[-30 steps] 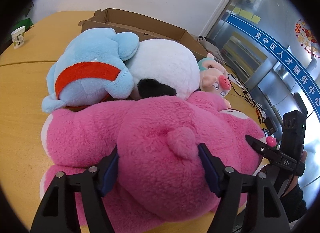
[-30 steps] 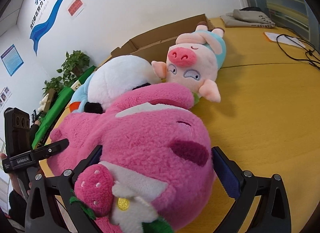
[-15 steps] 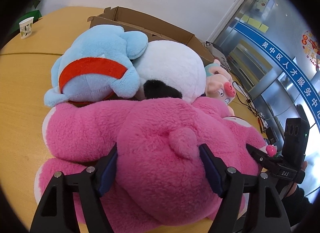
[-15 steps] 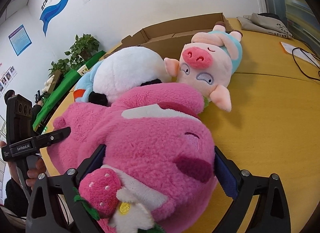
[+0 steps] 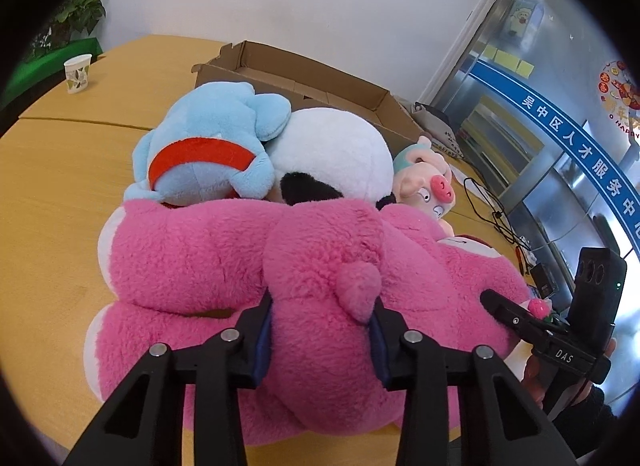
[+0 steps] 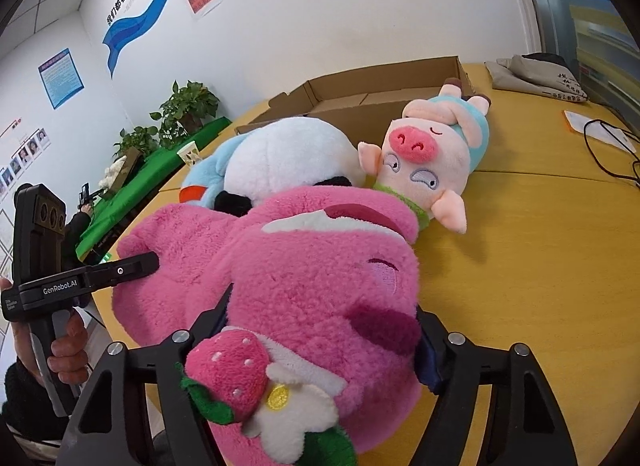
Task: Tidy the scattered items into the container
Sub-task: 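Lift the pink bear with both grippers and carry it over the box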
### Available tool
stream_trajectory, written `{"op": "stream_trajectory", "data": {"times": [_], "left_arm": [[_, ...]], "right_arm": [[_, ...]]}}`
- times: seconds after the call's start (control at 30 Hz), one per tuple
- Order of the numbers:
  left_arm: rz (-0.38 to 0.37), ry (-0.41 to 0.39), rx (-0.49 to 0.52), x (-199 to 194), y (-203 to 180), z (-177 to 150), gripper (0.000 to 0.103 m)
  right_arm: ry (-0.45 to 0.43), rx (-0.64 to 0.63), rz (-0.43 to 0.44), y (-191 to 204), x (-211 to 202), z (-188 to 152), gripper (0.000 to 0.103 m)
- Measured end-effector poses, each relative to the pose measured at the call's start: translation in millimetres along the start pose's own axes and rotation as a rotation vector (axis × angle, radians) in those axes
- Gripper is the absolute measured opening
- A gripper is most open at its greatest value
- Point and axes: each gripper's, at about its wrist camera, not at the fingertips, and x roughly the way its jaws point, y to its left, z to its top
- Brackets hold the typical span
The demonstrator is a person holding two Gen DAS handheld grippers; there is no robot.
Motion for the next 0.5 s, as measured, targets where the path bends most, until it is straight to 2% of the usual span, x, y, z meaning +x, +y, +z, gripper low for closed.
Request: {"op": "stream_trajectory", "data": {"times": [0.13,0.23,0.37,0.5], "left_arm": [[-0.014,-0.023,0.006,-12,-8,0,0.033],[-0.035,-0.071,0.026,-28,-13,8,0.031],[-0.036,-0.114,0.053,-45,-20,24,0.031],[-0.067,-0.148,0.099,-63,-23,48,0.031]], "right_arm": [[-0.052,-0.006,-0.005,8,-19,-3,0.078],[-0.094,0.0,0.005,10,-32,-1,0.077],[-0.13,0.006,0.026,14,-44,9,0.077],[-0.183,-0.027,0.008,30,-58,27,0.077]]}}
